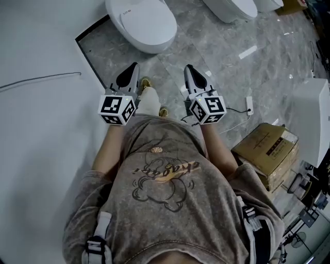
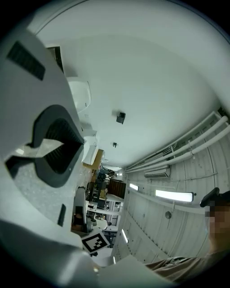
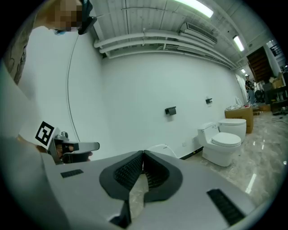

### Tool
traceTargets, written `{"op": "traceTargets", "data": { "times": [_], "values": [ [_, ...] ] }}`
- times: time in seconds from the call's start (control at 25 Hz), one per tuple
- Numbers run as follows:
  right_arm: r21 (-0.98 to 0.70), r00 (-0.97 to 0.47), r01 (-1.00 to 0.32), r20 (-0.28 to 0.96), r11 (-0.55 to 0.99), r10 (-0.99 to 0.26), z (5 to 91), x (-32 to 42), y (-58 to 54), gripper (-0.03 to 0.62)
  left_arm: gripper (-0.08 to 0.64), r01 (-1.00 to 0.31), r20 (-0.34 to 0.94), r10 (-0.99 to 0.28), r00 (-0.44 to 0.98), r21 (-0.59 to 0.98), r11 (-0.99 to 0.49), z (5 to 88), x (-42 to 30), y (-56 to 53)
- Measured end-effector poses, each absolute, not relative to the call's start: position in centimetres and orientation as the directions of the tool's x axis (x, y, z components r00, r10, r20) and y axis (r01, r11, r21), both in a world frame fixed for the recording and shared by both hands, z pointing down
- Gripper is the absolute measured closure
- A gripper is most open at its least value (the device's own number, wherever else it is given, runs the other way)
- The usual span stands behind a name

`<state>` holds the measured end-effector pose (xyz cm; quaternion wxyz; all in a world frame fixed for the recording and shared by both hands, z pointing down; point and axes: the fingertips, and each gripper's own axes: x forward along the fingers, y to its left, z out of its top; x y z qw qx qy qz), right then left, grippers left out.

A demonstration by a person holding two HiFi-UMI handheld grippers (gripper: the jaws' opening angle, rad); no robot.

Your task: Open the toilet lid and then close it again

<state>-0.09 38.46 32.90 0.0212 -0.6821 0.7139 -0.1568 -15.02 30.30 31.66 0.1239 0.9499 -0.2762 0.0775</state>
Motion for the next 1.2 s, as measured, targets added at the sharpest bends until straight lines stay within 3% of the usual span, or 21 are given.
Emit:
{"op": "traceTargets", "data": {
  "times": [0.56,0.88,1.2],
  "values": [
    [-0.300,-0.133,-0.953,0.314,0.035,-0.940,47.5,3.2,22.4,0.566,0.551,-0.561,0.294,-0.496,0.817,0.201,-0.803,45.0,-9.5,15.0],
    [-0.330,-0.173,-0.943,0.393,0.037,-0.903,63.9,4.2,15.5,0.566,0.551,-0.576,0.332,-0.489,0.806,0.252,-0.778,60.9,-6.4,8.3],
    [-0.314,-0.198,-0.947,0.397,0.070,-0.896,78.0,3.3,12.3,0.566,0.551,-0.581,0.373,-0.475,0.797,0.261,-0.771,77.0,-5.6,7.1]
  ]
}}
